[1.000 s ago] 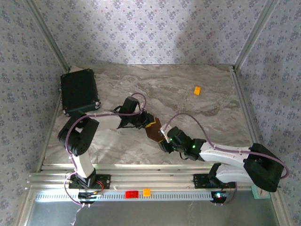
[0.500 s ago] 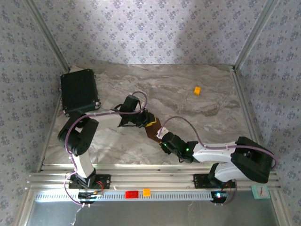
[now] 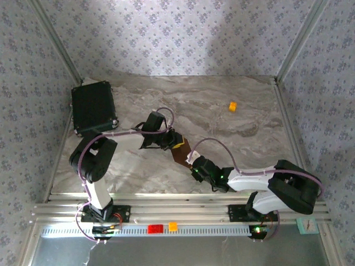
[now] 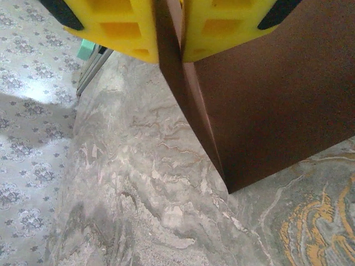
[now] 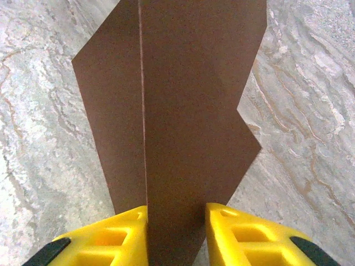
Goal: Fold a paper plane with a square sheet of paper (pick it up from the middle)
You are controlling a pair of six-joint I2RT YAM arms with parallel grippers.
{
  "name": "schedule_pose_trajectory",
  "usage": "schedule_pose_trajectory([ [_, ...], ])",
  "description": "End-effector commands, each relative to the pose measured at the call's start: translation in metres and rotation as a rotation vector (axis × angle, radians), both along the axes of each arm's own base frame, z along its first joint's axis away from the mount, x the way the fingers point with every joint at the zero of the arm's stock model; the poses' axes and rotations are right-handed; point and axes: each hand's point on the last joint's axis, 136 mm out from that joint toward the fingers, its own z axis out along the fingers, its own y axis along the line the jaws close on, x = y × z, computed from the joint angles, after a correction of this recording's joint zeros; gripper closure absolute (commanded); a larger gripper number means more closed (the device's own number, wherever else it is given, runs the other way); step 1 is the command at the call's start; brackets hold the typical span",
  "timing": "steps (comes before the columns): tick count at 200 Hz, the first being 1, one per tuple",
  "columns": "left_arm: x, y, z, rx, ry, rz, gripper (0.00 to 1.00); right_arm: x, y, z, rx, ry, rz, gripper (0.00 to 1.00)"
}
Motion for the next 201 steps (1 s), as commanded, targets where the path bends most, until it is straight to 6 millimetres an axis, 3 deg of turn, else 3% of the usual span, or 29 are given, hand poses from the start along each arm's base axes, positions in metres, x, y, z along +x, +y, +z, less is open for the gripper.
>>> schedule_pose_trajectory([
  [1,-0.0010,-0.0056,0.0036,-0.010,-0.005,-0.030,0.83,0.0019,0.0013,0.0001,0.016,-0.012,0.008,0.72],
  [50,-0.0014,-0.0048,0.0021,-0.005,-0.002,-0.027,0.84,0.0026,0.0003,0.0008,0.027,-0.016,0.000,0.76],
  [201,-0.0004,-0.0046,0.0011,-0.001,0.002,-0.021,0.86,0.0040,-0.0016,0.0057,0.104,-0.026,-0.021,0.77],
])
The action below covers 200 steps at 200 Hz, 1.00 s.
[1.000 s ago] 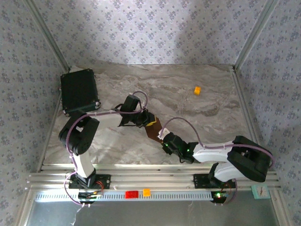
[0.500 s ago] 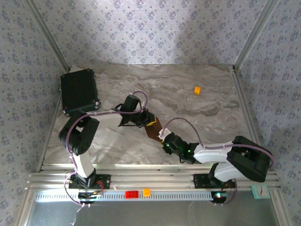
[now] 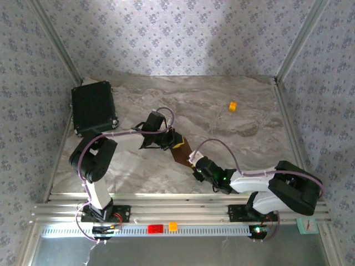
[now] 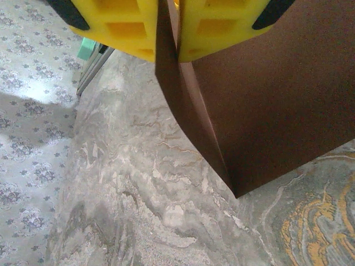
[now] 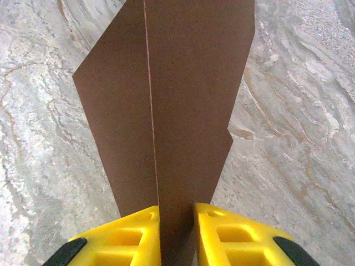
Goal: Fold a paper plane with a square sheet of paper (pick it up from the middle)
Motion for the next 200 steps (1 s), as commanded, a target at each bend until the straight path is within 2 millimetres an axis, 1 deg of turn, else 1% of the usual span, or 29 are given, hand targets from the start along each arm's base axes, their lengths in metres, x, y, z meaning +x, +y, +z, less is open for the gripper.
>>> schedule_pose_trajectory([
  [1,-0.001,-0.005,0.001,-0.001,0.003,-0.021,0.86,0.002,0.000,0.003,0.040,0.003,-0.014,0.77],
  [69,-0.002,-0.006,0.000,0.004,0.009,-0.023,0.86,0.001,0.000,0.003,0.060,0.013,-0.013,0.84],
  [84,-0.002,-0.005,-0.001,0.006,0.010,-0.021,0.86,0.001,0.000,0.004,0.062,0.012,-0.014,0.84],
  [130,-0.002,-0.006,-0.002,0.009,0.012,-0.024,0.86,0.004,0.000,0.010,0.089,0.000,-0.025,0.77],
  [159,-0.003,-0.006,-0.002,0.010,0.014,-0.025,0.86,0.007,0.001,0.013,0.103,-0.006,-0.031,0.76],
  [200,-0.003,-0.007,-0.002,0.008,0.016,-0.028,0.86,0.009,0.001,0.011,0.106,0.002,-0.030,0.75],
])
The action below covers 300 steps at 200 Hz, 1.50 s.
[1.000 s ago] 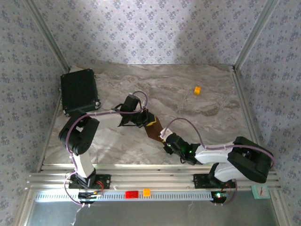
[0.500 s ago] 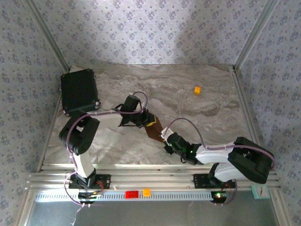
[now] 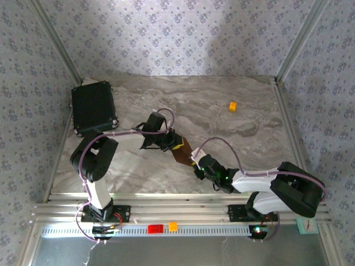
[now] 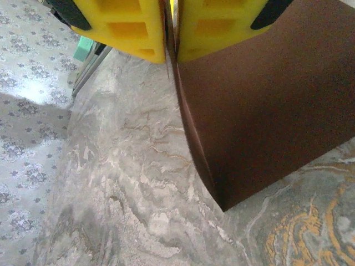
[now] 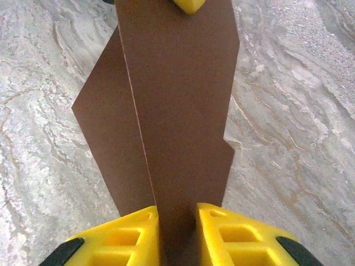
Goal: Fold a paper plane with a square sheet of paper (pick it up from the middle)
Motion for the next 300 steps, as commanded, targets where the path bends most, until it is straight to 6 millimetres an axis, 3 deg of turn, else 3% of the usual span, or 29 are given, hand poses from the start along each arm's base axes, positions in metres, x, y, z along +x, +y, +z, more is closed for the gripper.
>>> schedule_pose_trajectory([
  [1,0.002,-0.007,0.006,-0.012,-0.013,-0.023,0.86,0.002,0.002,0.004,0.034,0.002,-0.006,0.75],
  [50,0.002,-0.008,0.007,-0.014,-0.015,-0.024,0.86,0.001,0.005,0.002,0.040,0.012,0.008,0.84],
  [132,0.002,-0.009,0.007,-0.016,-0.016,-0.030,0.86,0.003,0.003,-0.002,0.002,0.014,0.014,0.76],
  [189,0.002,-0.009,0.006,-0.013,-0.015,-0.030,0.87,0.002,0.003,0.002,0.020,0.013,0.023,0.87],
  [300,0.003,-0.008,0.007,-0.006,-0.018,-0.027,0.87,0.000,0.008,0.006,0.063,0.013,0.050,0.84],
])
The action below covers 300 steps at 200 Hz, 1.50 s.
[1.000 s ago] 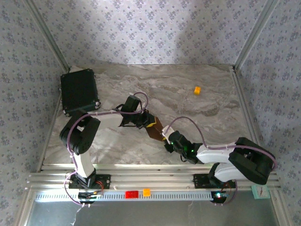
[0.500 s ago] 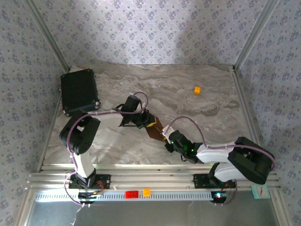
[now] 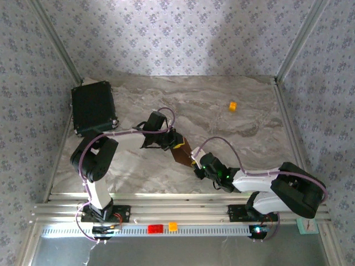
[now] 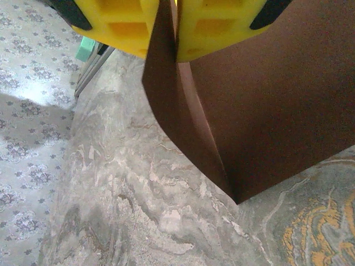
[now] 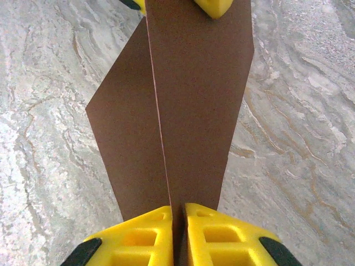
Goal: Fold a paper plane with a square sheet of paper (pick it up from the middle)
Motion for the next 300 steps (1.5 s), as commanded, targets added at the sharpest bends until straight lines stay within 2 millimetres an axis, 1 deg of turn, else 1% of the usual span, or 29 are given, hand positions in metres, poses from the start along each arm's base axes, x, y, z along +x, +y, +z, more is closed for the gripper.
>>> schedule_pose_trajectory([
  [1,0.001,-0.004,0.001,0.001,-0.008,-0.022,0.87,0.001,0.002,0.004,0.020,-0.010,0.006,0.84],
  [20,0.000,-0.003,0.000,0.005,-0.006,-0.021,0.87,0.002,0.002,0.005,0.024,-0.015,0.005,0.83],
  [34,0.000,-0.004,0.000,0.004,-0.006,-0.023,0.87,0.002,0.001,0.005,0.029,-0.017,0.004,0.84],
  [76,0.001,-0.002,0.000,0.007,-0.007,-0.016,0.87,0.000,0.002,0.003,0.030,-0.008,0.014,0.94],
  [87,0.001,-0.002,0.002,0.009,-0.010,-0.010,0.85,-0.001,0.003,0.002,0.032,0.000,0.018,0.95],
  [97,0.003,0.000,0.004,0.014,-0.017,0.002,0.81,-0.002,0.004,0.001,0.040,0.013,0.022,0.95],
  [104,0.004,0.004,0.005,0.020,-0.020,0.014,0.76,-0.002,0.004,0.000,0.047,0.027,0.014,0.95],
  [118,0.008,0.014,0.010,0.037,-0.039,0.058,0.58,-0.003,0.007,-0.003,0.076,0.068,0.005,0.95],
  [132,0.012,0.031,0.014,0.064,-0.056,0.116,0.45,-0.005,0.011,-0.009,0.106,0.124,-0.008,0.96],
  [141,0.015,0.043,0.019,0.080,-0.073,0.154,0.41,-0.006,0.014,-0.012,0.124,0.162,-0.016,0.95],
  [164,0.015,0.074,0.028,0.117,-0.099,0.233,0.35,-0.006,0.021,-0.020,0.161,0.246,-0.036,0.95],
  [182,0.010,0.091,0.031,0.144,-0.108,0.258,0.34,-0.005,0.025,-0.025,0.179,0.305,-0.050,0.95],
  [195,0.006,0.096,0.033,0.154,-0.114,0.257,0.34,-0.004,0.027,-0.026,0.207,0.349,-0.058,0.95],
  [209,0.001,0.099,0.031,0.158,-0.109,0.249,0.34,-0.002,0.027,-0.028,0.253,0.406,-0.078,0.95],
  [241,-0.007,0.095,0.023,0.124,-0.080,0.233,0.40,0.002,0.030,-0.026,0.383,0.554,-0.099,0.95],
  [266,-0.008,0.091,0.020,0.103,-0.072,0.220,0.48,0.005,0.032,-0.023,0.465,0.642,-0.111,0.96],
  [300,-0.010,0.083,0.018,0.084,-0.061,0.188,0.61,0.006,0.035,-0.027,0.500,0.720,-0.130,0.95],
])
